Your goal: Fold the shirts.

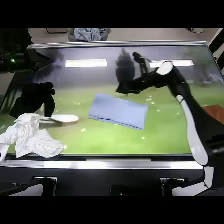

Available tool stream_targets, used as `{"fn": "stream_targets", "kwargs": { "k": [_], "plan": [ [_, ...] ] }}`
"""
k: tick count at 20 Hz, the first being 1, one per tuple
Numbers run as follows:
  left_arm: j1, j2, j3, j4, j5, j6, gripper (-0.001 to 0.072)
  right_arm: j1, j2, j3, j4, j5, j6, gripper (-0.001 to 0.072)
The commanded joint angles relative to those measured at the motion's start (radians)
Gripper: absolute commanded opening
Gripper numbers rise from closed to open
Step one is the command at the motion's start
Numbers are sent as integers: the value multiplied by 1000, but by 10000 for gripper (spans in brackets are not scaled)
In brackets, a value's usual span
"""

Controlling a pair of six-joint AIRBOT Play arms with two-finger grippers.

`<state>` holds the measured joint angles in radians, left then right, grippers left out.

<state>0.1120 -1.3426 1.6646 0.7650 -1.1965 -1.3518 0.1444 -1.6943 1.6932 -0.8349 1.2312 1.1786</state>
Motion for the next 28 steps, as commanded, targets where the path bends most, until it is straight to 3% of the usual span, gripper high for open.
{"fn": "stream_targets", "kwargs": {
  "k": [1,3,4,5,8,12,14,16,18,20,25,28],
  "plan": [
    [6,4,-48,3,-1,19,30,-186,39,2,-303,273,37,685],
    [5,4,-61,3,-1,21,30,-263,38,-54,-418,370,58,666],
    [5,4,-63,3,-1,21,30,-277,38,-121,-395,356,64,663],
    [5,4,-63,3,0,22,30,-275,38,-204,-333,293,64,623],
    [5,5,-63,3,-2,21,30,-241,25,-427,-75,46,48,612],
    [5,5,-63,2,-2,21,30,-217,-31,-480,35,-58,39,577],
    [5,5,-63,3,-3,21,30,-209,-38,-480,69,-63,37,370],
    [5,5,-63,3,-2,21,30,-204,-36,-479,66,-47,5,47],
    [5,5,-63,3,-3,21,30,-230,-8,-446,96,4,-127,48],
    [4,4,-63,3,-9,35,30,-291,58,-368,78,77,-154,48],
    [-1,4,-97,3,-12,94,30,-596,190,-98,-121,252,-27,48],
    [-2,4,-129,3,-12,123,31,-800,203,42,-123,372,1,48]
  ]
}}
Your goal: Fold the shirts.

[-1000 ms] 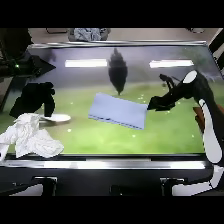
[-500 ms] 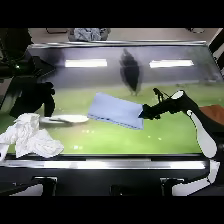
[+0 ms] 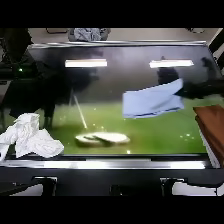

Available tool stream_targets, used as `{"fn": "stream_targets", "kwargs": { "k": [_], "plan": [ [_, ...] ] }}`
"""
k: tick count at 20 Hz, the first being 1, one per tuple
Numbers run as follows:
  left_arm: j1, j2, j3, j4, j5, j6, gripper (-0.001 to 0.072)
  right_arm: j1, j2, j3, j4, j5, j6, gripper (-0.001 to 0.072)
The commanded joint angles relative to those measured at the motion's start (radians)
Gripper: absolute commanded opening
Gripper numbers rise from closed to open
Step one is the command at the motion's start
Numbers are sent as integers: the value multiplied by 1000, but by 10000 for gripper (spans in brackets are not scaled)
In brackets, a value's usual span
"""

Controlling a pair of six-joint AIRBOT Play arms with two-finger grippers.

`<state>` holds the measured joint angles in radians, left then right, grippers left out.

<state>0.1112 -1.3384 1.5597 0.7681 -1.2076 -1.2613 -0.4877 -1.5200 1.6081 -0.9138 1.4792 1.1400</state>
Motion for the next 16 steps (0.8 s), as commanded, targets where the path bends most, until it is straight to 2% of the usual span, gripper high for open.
{"fn": "stream_targets", "kwargs": {
  "k": [1,7,12,16],
  "plan": [
    [-1,0,-34,0,-1,33,31,-225,28,175,-45,156,48,48],
    [-1,0,-84,0,3,85,31,-445,28,350,-44,173,114,49],
    [0,0,-89,0,4,104,31,-582,29,383,-47,285,105,50],
    [-1,0,-89,0,4,110,31,-682,35,382,-172,369,79,50]
  ]
}}
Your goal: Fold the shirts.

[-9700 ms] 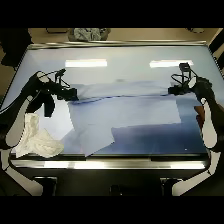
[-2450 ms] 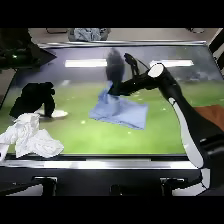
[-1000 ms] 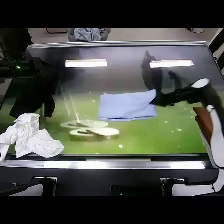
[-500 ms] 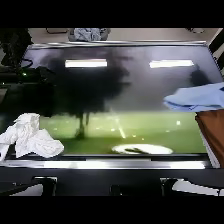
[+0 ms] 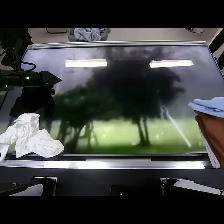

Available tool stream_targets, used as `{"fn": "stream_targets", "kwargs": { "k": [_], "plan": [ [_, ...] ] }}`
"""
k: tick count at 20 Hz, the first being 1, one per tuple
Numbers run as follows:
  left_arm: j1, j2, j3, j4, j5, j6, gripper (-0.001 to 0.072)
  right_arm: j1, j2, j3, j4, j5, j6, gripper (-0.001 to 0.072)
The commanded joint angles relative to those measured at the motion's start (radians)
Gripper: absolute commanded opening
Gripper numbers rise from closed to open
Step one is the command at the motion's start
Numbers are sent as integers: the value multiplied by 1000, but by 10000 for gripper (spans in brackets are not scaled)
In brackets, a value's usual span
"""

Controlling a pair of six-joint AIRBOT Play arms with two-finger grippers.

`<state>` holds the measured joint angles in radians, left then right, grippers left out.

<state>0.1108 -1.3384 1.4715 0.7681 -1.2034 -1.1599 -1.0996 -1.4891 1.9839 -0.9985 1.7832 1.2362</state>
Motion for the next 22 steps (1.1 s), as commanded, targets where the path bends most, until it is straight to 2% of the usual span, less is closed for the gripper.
{"fn": "stream_targets", "kwargs": {
  "k": [1,5,8,11,12,13,14,16,19,21,22],
  "plan": [
    [0,0,-1,0,-1,8,31,-89,11,6,-142,66,-17,50],
    [0,0,-1,-1,-1,8,31,-100,39,-95,-384,67,-33,50],
    [0,0,-1,-1,-1,8,31,-100,82,-320,-517,59,-68,50],
    [0,0,-1,-1,-1,8,31,-100,145,-573,-633,-66,-59,52],
    [0,0,-1,-1,-1,8,31,-100,161,-650,-629,-110,-42,86],
    [0,0,-1,-2,-1,8,31,-100,168,-707,-628,-140,-31,324],
    [0,0,-1,-16,-1,8,31,-100,167,-742,-629,-159,-49,711],
    [0,1,14,-46,-1,-5,31,-100,171,-724,-631,-190,-133,711],
    [0,0,144,-26,5,-15,29,-75,171,-468,-605,-298,-179,706],
    [-22,-1,273,139,53,-94,28,19,172,-253,-552,-466,-230,693],
    [-52,-5,337,307,82,-155,28,98,172,-163,-521,-534,-259,670]
  ]
}}
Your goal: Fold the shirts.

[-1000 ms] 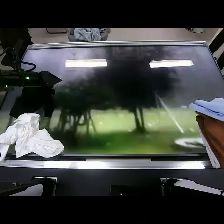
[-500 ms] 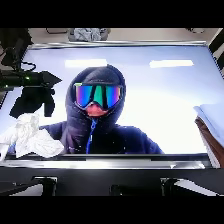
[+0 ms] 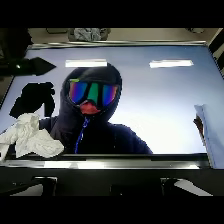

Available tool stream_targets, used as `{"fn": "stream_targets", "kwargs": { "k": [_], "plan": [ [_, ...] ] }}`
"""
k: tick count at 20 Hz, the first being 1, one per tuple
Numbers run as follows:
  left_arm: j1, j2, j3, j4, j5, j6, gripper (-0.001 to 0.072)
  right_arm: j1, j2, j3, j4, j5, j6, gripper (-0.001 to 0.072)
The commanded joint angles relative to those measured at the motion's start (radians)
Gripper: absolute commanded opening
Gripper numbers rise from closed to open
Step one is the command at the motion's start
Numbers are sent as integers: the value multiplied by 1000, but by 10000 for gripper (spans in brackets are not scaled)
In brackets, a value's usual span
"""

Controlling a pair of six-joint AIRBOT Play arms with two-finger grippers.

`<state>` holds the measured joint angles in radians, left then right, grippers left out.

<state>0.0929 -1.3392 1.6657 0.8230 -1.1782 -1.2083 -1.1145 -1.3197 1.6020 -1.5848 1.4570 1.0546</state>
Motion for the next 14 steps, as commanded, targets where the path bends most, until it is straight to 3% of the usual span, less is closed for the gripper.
{"fn": "stream_targets", "kwargs": {
  "k": [1,3,4,6,8,9,12,14],
  "plan": [
    [-70,-11,188,426,76,-183,28,199,2,279,95,-244,-92,644],
    [-140,-29,210,694,64,-309,33,400,2,315,165,-235,-74,621],
    [-164,-47,210,746,10,-311,127,509,-11,314,167,-151,-43,624],
    [-192,-112,206,756,-230,-321,720,679,-70,290,161,98,-35,632],
    [-194,-165,129,755,-491,-330,716,787,-108,170,177,267,-42,624],
    [-193,-139,33,750,-479,-337,714,822,-95,79,201,281,-37,606],
    [-196,36,-278,729,-240,-386,710,877,14,-203,204,144,-29,606],
    [-201,111,-383,729,-131,-409,710,876,55,-276,207,63,-7,609]
  ]
}}
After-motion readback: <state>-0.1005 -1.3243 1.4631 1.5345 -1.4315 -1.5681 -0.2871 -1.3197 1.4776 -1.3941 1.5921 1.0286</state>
